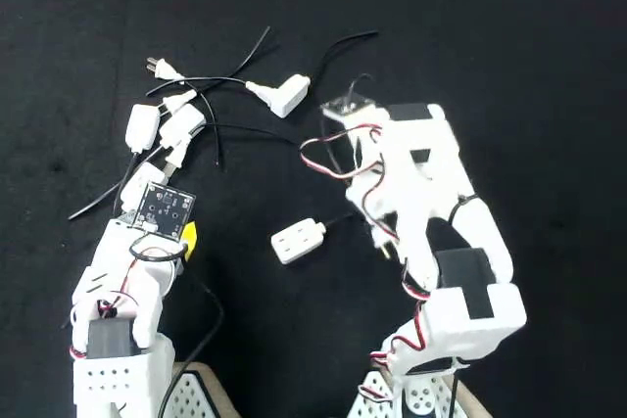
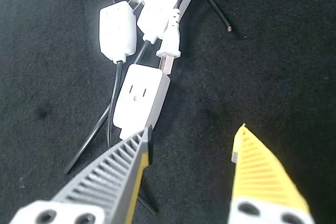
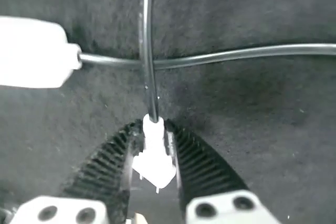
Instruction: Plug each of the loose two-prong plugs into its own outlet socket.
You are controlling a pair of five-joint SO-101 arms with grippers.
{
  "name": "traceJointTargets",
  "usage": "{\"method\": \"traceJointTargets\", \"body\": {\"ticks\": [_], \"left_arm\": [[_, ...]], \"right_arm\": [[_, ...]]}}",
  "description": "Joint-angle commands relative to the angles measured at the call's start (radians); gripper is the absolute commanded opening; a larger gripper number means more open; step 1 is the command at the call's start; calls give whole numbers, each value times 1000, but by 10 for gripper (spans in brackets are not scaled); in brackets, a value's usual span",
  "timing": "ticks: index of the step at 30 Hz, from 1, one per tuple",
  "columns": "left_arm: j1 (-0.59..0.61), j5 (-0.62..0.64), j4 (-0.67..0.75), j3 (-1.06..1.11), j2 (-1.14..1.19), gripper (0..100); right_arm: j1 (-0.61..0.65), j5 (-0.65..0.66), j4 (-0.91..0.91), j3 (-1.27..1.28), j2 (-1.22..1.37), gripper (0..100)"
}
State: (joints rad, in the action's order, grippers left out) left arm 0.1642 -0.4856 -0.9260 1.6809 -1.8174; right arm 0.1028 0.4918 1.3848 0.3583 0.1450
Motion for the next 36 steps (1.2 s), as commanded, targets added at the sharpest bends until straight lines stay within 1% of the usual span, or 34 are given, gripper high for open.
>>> {"method": "traceJointTargets", "body": {"ticks": [1, 8, 12, 15, 21, 26, 31, 36], "left_arm": [[13, -6, -11, 18, -2, 253], [13, -6, -11, 18, -2, 253], [13, -6, -11, 18, -2, 253], [13, -6, -11, 18, -2, 253], [13, -6, -11, 18, -2, 253], [13, -6, -11, 18, -2, 253], [13, -6, -11, 18, -2, 253], [13, -6, -11, 18, -2, 253]], "right_arm": [[-14, 81, -12, 12, 35, 17], [-12, 83, 9, -2, 51, 160], [-18, 87, 86, -50, 53, 162], [-21, 143, 157, -77, 53, 162], [-97, 221, 160, -70, 59, 162], [-127, 235, 63, -10, 62, 162], [-84, 227, -23, 70, 62, 162], [-51, 181, -77, 113, 62, 162]]}}
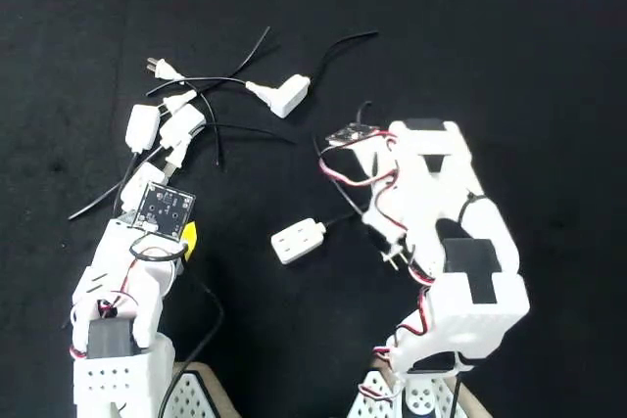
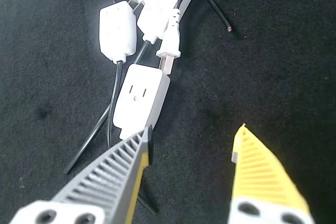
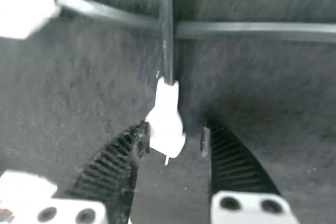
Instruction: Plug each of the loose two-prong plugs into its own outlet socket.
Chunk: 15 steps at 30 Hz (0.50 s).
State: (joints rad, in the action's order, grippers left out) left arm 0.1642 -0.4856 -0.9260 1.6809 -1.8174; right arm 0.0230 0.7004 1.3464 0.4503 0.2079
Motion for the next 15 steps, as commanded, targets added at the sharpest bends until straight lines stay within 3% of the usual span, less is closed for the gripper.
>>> {"method": "traceJointTargets", "body": {"ticks": [1, 5, 9, 15], "left_arm": [[13, -6, -11, 18, -2, 253], [13, -6, -11, 18, -2, 253], [13, -6, -11, 18, -2, 253], [13, -6, -11, 18, -2, 253]], "right_arm": [[34, -29, -38, 27, -1, 162], [41, -29, -37, 44, -1, 151], [51, -66, -34, 42, -1, 25], [126, -123, 29, 42, -4, 52]]}}
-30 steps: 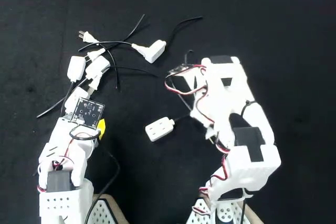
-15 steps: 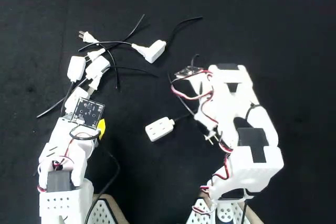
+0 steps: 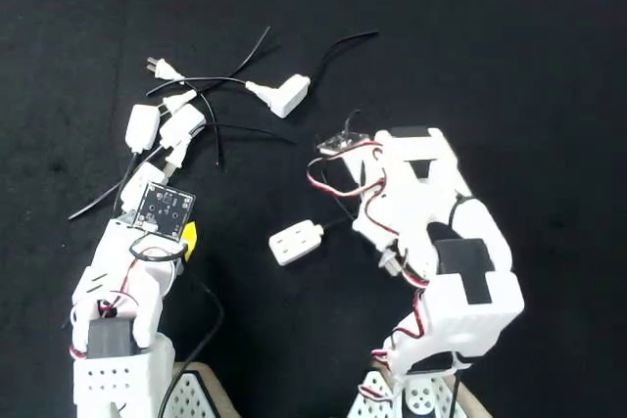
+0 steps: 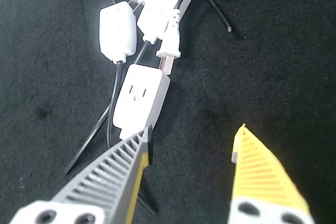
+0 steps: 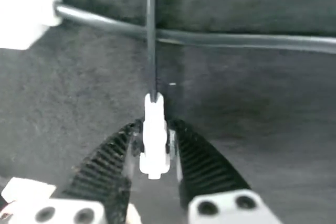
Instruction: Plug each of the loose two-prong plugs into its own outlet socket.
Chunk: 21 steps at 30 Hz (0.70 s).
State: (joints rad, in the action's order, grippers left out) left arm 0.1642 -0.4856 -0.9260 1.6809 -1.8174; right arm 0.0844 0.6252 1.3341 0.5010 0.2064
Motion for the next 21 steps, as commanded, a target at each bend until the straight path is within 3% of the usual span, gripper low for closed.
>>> {"method": "traceJointTargets", "body": {"ticks": [1, 10, 13, 21], "left_arm": [[13, -6, -11, 18, -2, 253], [13, -6, -11, 18, -2, 253], [13, -6, -11, 18, -2, 253], [13, -5, -11, 18, -2, 253]], "right_arm": [[81, -69, 41, -10, -1, 50], [91, -130, 14, -15, -10, 14], [72, -204, 18, -38, -31, 11], [80, -226, 14, 79, -426, 11]]}}
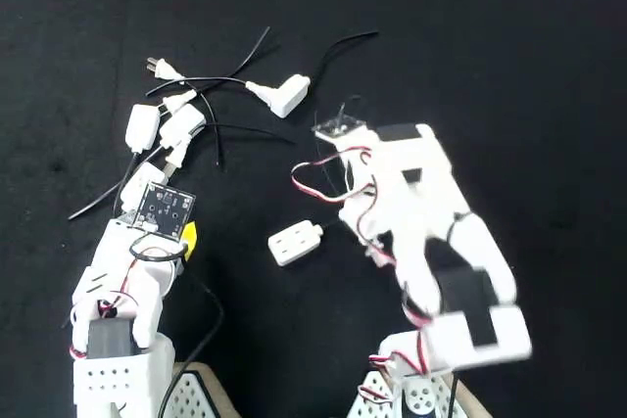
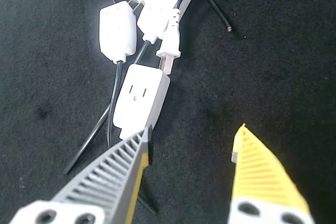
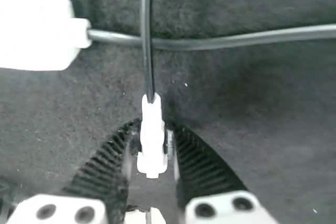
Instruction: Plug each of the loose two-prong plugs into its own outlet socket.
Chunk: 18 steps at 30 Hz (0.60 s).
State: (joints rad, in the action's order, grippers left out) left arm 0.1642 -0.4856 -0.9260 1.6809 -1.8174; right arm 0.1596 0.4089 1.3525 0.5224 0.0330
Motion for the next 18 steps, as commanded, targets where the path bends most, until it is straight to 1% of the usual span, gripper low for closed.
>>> {"method": "traceJointTargets", "body": {"ticks": [1, 2, 5, 9, 11, 15, 18], "left_arm": [[13, -5, -11, 18, -2, 253], [13, -3, -11, 18, -2, 253], [7, -2, -11, 18, -2, 253], [1, 12, -9, 18, -5, 253], [-1, 57, -8, 2, -6, 253], [-62, 129, -11, -74, -5, 253], [-119, 199, -11, -117, -5, 254]], "right_arm": [[8, -11, -6, 84, -326, 11], [12, -28, -11, 105, -400, 11], [51, -133, -101, 183, -619, 11], [176, -293, -293, 329, -846, 11], [244, -390, -416, 401, -914, 11], [358, -603, -729, 542, -964, 11], [413, -736, -948, 634, -967, 11]]}}
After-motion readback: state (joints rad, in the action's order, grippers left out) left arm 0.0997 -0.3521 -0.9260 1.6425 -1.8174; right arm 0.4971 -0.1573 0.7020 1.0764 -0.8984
